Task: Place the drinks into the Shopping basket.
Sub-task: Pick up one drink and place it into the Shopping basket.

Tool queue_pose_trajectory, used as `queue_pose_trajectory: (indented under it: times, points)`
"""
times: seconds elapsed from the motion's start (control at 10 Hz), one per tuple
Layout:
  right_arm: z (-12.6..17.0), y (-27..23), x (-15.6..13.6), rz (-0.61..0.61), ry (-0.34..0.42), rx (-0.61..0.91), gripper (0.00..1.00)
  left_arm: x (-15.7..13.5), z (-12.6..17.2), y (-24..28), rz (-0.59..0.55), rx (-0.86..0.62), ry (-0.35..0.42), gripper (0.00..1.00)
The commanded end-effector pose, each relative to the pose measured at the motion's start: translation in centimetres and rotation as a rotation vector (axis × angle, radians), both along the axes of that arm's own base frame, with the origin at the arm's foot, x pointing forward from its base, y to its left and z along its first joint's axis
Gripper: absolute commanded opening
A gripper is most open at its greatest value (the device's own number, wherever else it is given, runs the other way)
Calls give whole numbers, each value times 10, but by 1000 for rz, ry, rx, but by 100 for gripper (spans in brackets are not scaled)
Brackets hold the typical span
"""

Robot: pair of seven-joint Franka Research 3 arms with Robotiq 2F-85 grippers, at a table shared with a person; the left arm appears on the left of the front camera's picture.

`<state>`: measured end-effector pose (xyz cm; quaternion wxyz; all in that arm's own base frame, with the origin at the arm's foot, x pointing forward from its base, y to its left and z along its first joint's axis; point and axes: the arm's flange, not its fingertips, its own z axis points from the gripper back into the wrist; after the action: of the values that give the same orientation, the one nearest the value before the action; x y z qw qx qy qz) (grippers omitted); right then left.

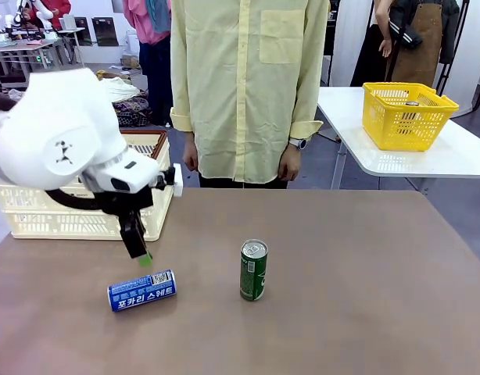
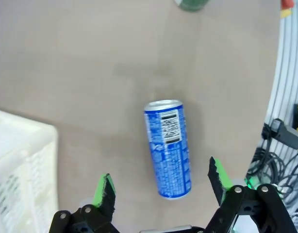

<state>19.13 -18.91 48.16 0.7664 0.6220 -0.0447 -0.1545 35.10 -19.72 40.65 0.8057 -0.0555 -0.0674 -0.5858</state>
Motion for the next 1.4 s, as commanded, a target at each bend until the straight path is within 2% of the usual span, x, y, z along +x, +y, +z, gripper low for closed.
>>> queue_pose_trajectory:
  times: [0.0, 0.1, 0.3, 0.5, 0.7, 1.0, 1.1, 1.2, 1.3]
  points:
    - [4, 0, 0, -3, -11, 11, 100, -1, -30, 2, -30, -32, 69, 100]
    - [4, 0, 0, -3, -11, 11, 100, 0, -48, 4, 19, 9, 77, 100]
    - [4, 0, 0, -3, -11, 11, 100, -7, -64, 3, 22, 33, 70, 100]
    - [4, 0, 0, -3, -11, 11, 100, -7, -82, -2, -14, 33, 100, 100]
    - [4, 0, 0, -3, -11, 11, 100, -8, -95, -7, -36, 47, 144, 100]
    - [4, 0, 0, -3, -11, 11, 100, -8, -101, -10, -37, 72, 149, 100]
    - [4, 0, 0, -3, -11, 11, 100, -7, -105, -11, -41, 90, 157, 45]
    - [4, 0, 0, -3, -11, 11, 100, -7, -107, -12, -44, 104, 168, 0]
    - [4, 0, 0, -3, -11, 11, 100, -5, -109, -12, -42, 112, 190, 0]
